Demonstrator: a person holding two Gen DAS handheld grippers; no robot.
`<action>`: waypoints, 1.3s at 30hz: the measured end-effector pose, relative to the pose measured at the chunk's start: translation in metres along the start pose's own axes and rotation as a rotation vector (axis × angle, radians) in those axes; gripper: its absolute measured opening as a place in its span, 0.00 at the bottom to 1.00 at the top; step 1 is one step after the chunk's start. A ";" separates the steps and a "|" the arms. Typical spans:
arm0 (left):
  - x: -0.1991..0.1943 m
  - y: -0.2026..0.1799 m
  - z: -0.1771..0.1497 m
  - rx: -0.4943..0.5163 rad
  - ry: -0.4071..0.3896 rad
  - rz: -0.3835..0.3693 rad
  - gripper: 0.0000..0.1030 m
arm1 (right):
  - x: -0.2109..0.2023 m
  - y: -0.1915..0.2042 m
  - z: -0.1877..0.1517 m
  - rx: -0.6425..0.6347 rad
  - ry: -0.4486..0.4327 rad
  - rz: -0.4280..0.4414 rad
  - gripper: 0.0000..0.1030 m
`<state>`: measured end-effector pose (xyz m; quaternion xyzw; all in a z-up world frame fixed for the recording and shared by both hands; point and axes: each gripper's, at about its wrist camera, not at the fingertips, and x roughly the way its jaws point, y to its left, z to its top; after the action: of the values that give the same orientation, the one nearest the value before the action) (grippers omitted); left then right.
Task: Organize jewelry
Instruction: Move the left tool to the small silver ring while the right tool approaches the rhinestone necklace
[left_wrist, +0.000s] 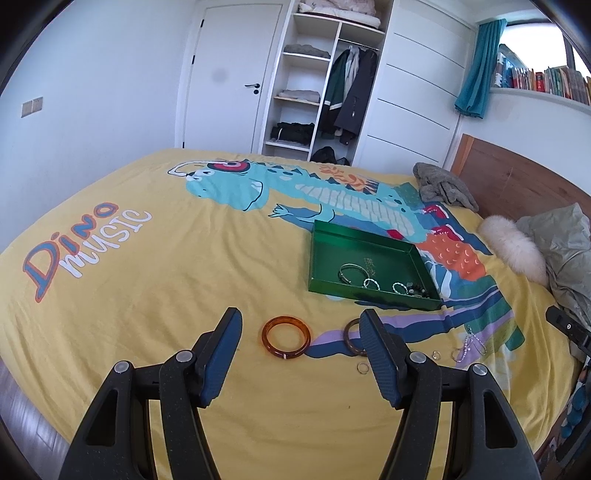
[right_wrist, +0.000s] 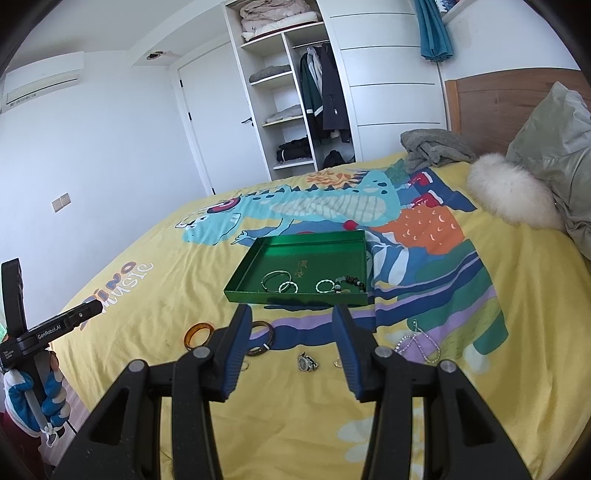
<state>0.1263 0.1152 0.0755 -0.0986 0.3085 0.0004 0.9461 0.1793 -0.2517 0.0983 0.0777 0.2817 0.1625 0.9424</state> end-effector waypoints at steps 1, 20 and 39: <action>-0.001 0.000 -0.001 0.003 -0.002 0.002 0.63 | -0.001 0.000 -0.001 -0.002 0.001 -0.002 0.42; 0.075 -0.049 -0.064 0.175 0.125 0.001 0.62 | 0.025 -0.080 -0.058 -0.011 0.095 -0.071 0.42; 0.169 -0.081 -0.097 0.209 0.259 -0.050 0.56 | 0.121 -0.146 -0.081 0.109 0.224 -0.085 0.42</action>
<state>0.2120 0.0079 -0.0846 -0.0064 0.4237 -0.0677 0.9032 0.2676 -0.3410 -0.0647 0.0984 0.3965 0.1145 0.9055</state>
